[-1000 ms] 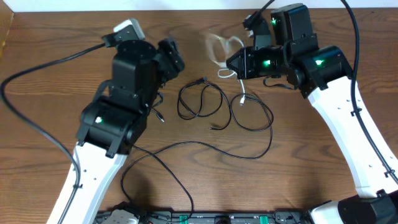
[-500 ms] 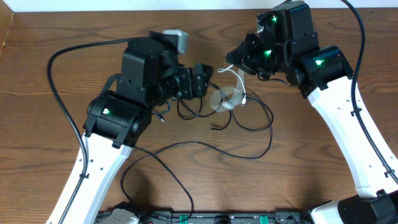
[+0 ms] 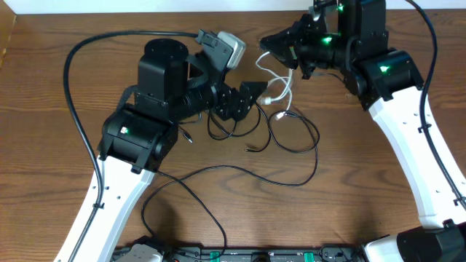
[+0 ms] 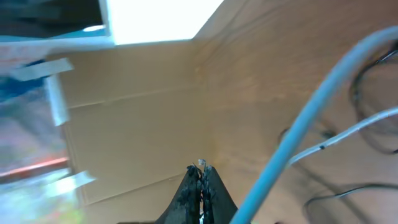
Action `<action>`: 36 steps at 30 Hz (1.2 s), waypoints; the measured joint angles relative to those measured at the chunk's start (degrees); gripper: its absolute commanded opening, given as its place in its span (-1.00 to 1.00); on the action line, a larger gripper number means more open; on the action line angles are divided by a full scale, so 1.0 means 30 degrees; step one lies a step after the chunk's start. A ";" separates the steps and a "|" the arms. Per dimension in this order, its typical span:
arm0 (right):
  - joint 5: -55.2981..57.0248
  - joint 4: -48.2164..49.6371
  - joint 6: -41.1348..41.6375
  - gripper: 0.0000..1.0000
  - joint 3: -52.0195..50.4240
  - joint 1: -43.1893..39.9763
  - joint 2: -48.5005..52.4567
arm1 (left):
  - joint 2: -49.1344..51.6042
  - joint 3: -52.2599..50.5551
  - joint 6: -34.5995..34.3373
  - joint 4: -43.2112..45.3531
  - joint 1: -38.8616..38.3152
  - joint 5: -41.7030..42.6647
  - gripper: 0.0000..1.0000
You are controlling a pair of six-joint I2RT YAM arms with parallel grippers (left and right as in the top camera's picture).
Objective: Untangle cables
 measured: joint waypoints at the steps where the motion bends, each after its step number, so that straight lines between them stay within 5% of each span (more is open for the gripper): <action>1: -0.0503 0.0313 0.0350 -0.97 -0.0007 0.0000 0.0000 | 0.0000 0.0000 0.0036 0.0284 -0.0007 0.0022 0.64; 16: -0.5617 0.5829 0.5909 -0.98 -0.0029 0.0000 0.0000 | 0.0000 0.0000 0.0306 0.1683 0.0000 0.0080 0.58; 21: -0.6237 0.5129 0.6062 -0.97 -0.0029 0.0000 0.0000 | 0.0000 0.0000 -0.0670 0.3177 0.0000 0.0087 -0.05; 27: -0.6462 0.5107 0.6062 -0.98 -0.0029 0.0000 0.0000 | 0.0000 0.0000 -0.1209 0.3359 -0.0007 0.0087 -0.21; 33: -0.6608 0.5144 0.6062 -0.97 -0.0029 0.0022 0.0000 | 0.0000 0.0000 -0.1377 0.3359 0.0000 0.0095 -0.84; 36: -0.6608 0.5144 0.6069 -0.97 -0.0029 0.0029 0.0000 | 0.0000 0.0000 -0.1348 0.3344 -0.0015 0.0109 -0.85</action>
